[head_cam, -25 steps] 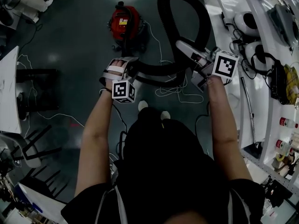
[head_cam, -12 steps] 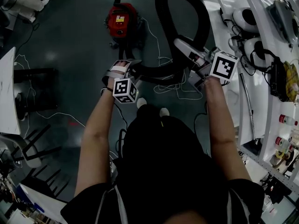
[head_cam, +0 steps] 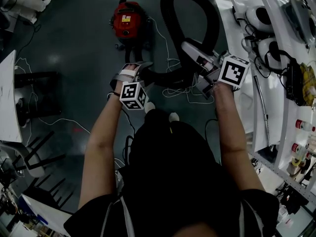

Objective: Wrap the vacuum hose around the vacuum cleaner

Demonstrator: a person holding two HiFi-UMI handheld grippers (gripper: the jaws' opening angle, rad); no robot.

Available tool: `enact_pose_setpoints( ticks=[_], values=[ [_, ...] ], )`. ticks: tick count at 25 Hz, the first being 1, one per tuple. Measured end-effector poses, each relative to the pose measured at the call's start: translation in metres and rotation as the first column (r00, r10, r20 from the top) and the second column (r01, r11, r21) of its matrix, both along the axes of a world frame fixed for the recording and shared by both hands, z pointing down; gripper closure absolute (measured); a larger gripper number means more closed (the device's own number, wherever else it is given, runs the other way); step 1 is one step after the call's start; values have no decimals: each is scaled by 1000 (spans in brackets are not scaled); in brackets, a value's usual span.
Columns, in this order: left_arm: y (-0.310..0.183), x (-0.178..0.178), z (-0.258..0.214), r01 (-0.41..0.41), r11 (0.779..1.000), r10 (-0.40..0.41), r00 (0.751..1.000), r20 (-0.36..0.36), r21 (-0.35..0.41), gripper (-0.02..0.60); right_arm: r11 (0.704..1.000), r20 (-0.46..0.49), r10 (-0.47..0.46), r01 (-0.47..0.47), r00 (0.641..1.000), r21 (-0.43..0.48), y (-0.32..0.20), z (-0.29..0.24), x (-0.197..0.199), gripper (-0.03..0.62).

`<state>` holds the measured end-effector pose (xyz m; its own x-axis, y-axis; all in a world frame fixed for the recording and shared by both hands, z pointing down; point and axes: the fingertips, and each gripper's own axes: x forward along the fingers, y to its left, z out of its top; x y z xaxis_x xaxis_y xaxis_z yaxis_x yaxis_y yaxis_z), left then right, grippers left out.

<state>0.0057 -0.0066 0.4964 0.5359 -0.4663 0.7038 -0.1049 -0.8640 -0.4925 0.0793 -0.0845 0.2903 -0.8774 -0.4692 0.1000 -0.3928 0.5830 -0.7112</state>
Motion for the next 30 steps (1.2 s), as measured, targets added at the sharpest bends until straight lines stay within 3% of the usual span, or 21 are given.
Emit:
enact_pose_setpoints(
  ticks=[4, 8, 10, 13, 15, 19, 23, 27, 30],
  values=[
    [11, 20, -15, -30, 1000, 31, 998, -63, 7, 261, 1000, -33, 2, -2, 999, -5, 4, 10, -3, 453],
    [27, 24, -15, 3, 999, -7, 993, -115, -31, 249, 1000, -14, 21, -21, 1000, -16, 4, 12, -3, 464],
    [35, 26, -6, 14, 997, -23, 992, -127, -73, 244, 999, 23, 32, -31, 999, -25, 1, 11, -1, 507],
    [55, 39, 20, -15, 982, -9, 992, -128, -189, 251, 999, -21, -29, 29, 999, -38, 8, 31, -21, 516],
    [70, 51, 37, -36, 973, 12, 994, -107, -226, 298, 994, -77, -102, 100, 992, -32, 20, 44, -42, 519],
    [81, 59, 46, -46, 974, 32, 997, -66, -223, 363, 979, -152, -202, 205, 968, 8, 37, 51, -64, 519],
    [86, 49, 48, -50, 977, 48, 999, -15, -207, 377, 969, -139, -246, 245, 959, -24, 42, 58, -65, 517],
    [80, 33, 48, -81, 990, 93, 991, 97, -112, 379, 933, -218, -349, 361, 911, 16, 53, 60, -80, 508],
    [84, 26, 46, -139, 984, 154, 978, 138, -110, 378, 907, -264, -396, 419, 880, 37, 56, 60, -90, 503]
  ],
)
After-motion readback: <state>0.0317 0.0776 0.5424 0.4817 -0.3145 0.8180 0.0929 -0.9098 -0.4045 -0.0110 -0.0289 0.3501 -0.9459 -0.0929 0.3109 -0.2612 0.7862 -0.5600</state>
